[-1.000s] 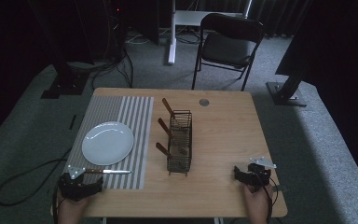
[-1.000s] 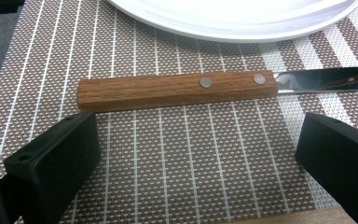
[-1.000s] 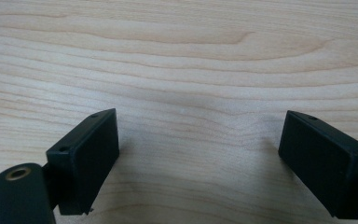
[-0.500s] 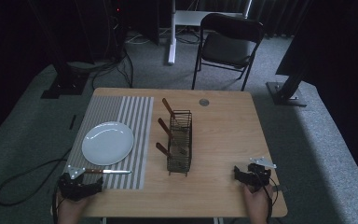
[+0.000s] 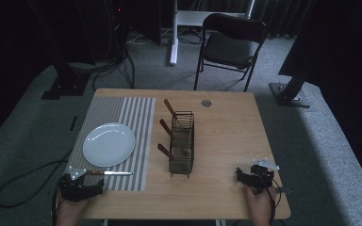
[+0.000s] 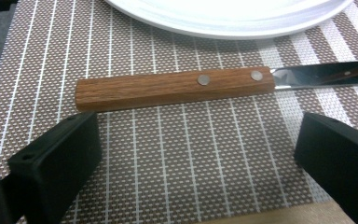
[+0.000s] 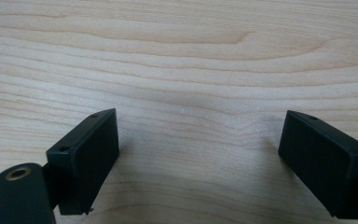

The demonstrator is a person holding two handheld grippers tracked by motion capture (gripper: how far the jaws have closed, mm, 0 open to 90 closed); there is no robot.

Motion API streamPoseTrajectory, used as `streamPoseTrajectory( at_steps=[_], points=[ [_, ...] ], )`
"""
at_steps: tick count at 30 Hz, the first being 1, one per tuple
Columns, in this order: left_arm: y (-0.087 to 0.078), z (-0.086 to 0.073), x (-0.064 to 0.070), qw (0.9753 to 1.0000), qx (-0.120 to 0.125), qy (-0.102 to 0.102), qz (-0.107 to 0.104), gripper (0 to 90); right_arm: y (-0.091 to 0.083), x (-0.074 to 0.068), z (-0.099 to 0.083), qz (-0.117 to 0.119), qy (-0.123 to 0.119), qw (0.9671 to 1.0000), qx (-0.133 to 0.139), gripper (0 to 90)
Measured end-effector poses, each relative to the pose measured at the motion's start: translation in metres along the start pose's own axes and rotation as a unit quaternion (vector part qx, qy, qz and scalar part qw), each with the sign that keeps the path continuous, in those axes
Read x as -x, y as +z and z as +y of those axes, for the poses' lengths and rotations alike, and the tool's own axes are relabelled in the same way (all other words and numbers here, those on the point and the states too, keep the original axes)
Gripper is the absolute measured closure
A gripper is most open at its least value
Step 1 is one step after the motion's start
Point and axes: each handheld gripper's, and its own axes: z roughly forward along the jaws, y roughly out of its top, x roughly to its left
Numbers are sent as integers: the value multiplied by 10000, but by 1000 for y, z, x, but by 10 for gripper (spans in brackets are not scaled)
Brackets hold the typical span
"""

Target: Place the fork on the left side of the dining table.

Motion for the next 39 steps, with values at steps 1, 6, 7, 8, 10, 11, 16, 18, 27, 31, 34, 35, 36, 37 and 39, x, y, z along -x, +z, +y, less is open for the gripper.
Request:
streamPoseTrajectory(
  at_steps=[1, 6, 7, 8, 10, 11, 16, 18, 27, 31, 34, 35, 36, 37, 39],
  points=[
    [0, 0, 0, 10000, -8, -3, -5, 14, 0, 0, 0, -1, 1, 10000, -3, 118],
    [-6, 1, 5, 9999, 12, 127, 18, 14, 0, 0, 0, -2, 6, 10000, -2, 118],
    [-8, 2, 6, 9999, 21, 150, -24, 15, 0, 0, 0, -2, 3, 10000, -3, 118],
    [-9, 3, 7, 9999, 33, 146, -64, 15, 0, 0, 0, -1, 3, 10000, -3, 118],
    [-12, 5, 10, 9998, 54, 125, -162, 15, 0, 0, 0, 0, 6, 10000, 0, 118],
    [-13, 6, 11, 9996, 48, 127, -231, 15, 0, 0, 0, -1, 2, 10000, -3, 118],
    [-18, 11, 18, 9981, 101, 160, -588, 15, 0, 0, 0, -1, 4, 10000, -3, 118],
    [-19, 13, 21, 9974, 118, 143, -690, 15, 0, 0, 0, -1, 3, 10000, -2, 118],
    [-25, 22, 32, 9934, 212, 220, -1101, 16, 0, 0, 0, 0, 5, 10000, -1, 118],
    [-26, 30, 38, 9912, 261, 298, -1262, 16, 0, 0, 0, 2, 5, 10000, -1, 118],
    [-25, 36, 42, 9889, 250, 310, -1431, 16, 0, 0, 0, 3, 7, 10000, 1, 118],
    [-24, 38, 44, 9883, 250, 327, -1469, 16, 0, 0, 0, 4, 6, 10000, 0, 118],
    [-24, 40, 45, 9882, 251, 369, -1466, 16, 0, 0, 0, 4, 5, 10000, 0, 118],
    [-25, 43, 46, 9876, 259, 403, -1496, 16, 0, 0, 0, 4, 9, 10000, 0, 118],
    [-25, 48, 49, 9868, 287, 437, -1535, 16, 0, 0, 0, 4, 8, 10000, 0, 118]
  ],
)
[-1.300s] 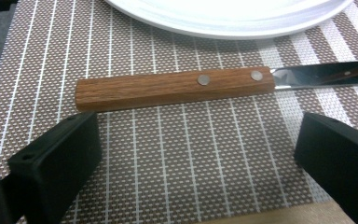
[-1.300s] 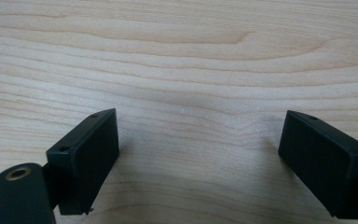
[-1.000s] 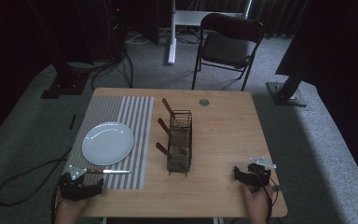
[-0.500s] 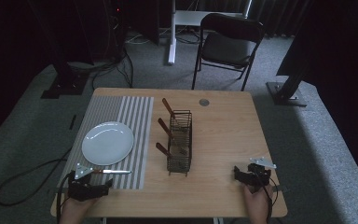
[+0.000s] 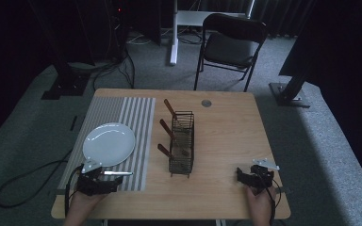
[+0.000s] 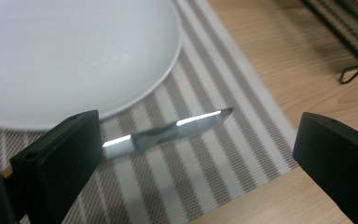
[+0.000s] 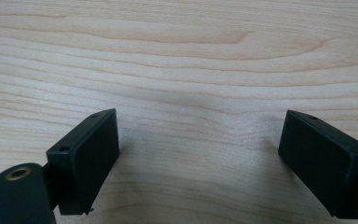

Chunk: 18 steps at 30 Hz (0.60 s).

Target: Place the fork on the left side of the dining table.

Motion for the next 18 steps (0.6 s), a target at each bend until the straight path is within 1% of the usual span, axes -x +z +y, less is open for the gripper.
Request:
streamPoseTrajectory(
  at_steps=[4, 6, 11, 15, 16, 17, 18],
  points=[
    [0, 11, 4, 9999, 40, 134, -96, 34, 0, 0, 0, -1, -5, 10000, 3, 119],
    [-1, 17, 5, 9998, 64, 138, -119, 34, 0, 0, 0, 0, -6, 10000, 3, 119],
    [-2, 30, 8, 9994, 153, 167, -265, 35, 0, 0, 0, 0, -10, 10000, 4, 119],
    [-3, 41, 11, 9986, 216, 251, -406, 35, 0, 0, 0, -1, -11, 10000, 5, 119],
    [-3, 43, 13, 9986, 256, 266, -386, 35, 0, 0, 0, -1, -11, 10000, 4, 119],
    [-4, 45, 14, 9984, 268, 260, -421, 35, 0, 0, 0, -1, -10, 10000, 4, 119],
    [-5, 48, 14, 9980, 276, 218, -525, 35, 0, 0, 0, -1, -11, 10000, 5, 119]
  ],
)
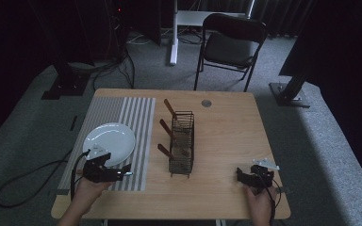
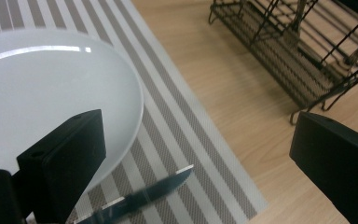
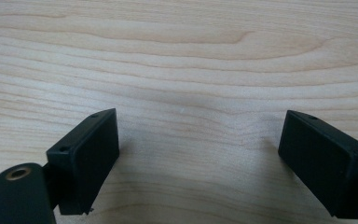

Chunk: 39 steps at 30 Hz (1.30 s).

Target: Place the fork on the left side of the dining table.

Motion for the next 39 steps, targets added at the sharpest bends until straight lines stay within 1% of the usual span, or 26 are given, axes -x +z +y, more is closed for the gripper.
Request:
streamPoseTrajectory(
  at_steps=[1, 7, 9, 10, 14, 19, 22, 24, 26, 27, 29, 33, 35, 37, 39],
  points=[
    [0, 2, 0, 10000, 20, -39, -64, 35, 0, 0, 0, 0, 0, 10000, 0, 119],
    [-1, 13, 4, 9999, 81, 86, -32, 35, 0, 0, 0, 0, -1, 10000, 0, 119],
    [0, 17, 5, 9999, 77, 135, -50, 35, 0, 0, 0, 0, 0, 10000, 0, 119],
    [0, 19, 6, 9998, 93, 177, -6, 35, 0, 0, 0, 0, 0, 10000, 0, 119],
    [-1, 27, 7, 9997, 155, 203, -12, 36, 0, 0, 0, -1, -1, 10000, 0, 119],
    [-1, 41, 12, 9991, 180, 379, -37, 35, 0, 0, 0, -1, -1, 10000, 0, 119],
    [-2, 51, 13, 9990, 248, 350, -122, 35, 0, 0, 0, -1, -1, 10000, 0, 119],
    [-3, 58, 15, 9987, 285, 410, -87, 35, 0, 0, 0, 0, 0, 10000, 0, 119],
    [-2, 64, 16, 9985, 295, 434, -150, 36, 0, 0, 0, 0, 0, 10000, 0, 119],
    [-2, 68, 18, 9984, 295, 451, -141, 36, 0, 0, 0, 0, 0, 10000, 0, 119],
    [0, 74, 19, 9983, 277, 484, -163, 36, 0, 0, 0, -1, 2, 10000, 0, 119],
    [5, 86, 21, 9984, 298, 421, -249, 35, 0, 0, 0, -1, 6, 10000, 2, 119],
    [8, 91, 23, 9982, 291, 467, -241, 36, 0, 0, 0, -1, -2, 10000, 6, 119],
    [13, 96, 24, 9982, 260, 460, -276, 36, 0, 0, 0, -2, -7, 10000, 2, 119],
    [17, 100, 27, 9981, 264, 494, -269, 35, 0, 0, 0, -2, -6, 10000, 2, 119]
  ],
)
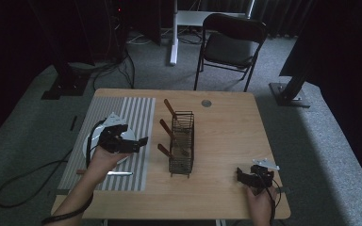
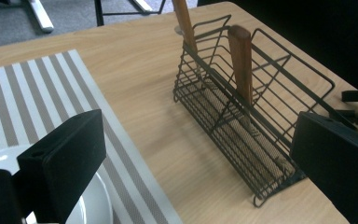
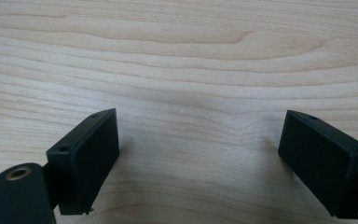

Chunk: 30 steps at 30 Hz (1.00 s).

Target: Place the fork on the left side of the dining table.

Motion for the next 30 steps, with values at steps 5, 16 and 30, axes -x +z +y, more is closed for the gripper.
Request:
streamPoseTrajectory(
  at_steps=[5, 16, 30],
  points=[
    [12, 12, 2, 10000, -24, -18, -38, 36, 0, 0, 0, 0, 3, 10000, 3, 119],
    [35, 26, 9, 9997, -208, 82, -102, 45, 0, 0, 0, 3, 16, 10000, 1, 119],
    [61, 34, 12, 9985, -310, 139, -419, 146, 0, 0, 0, 2, 9, 10000, 1, 122]
  ],
)
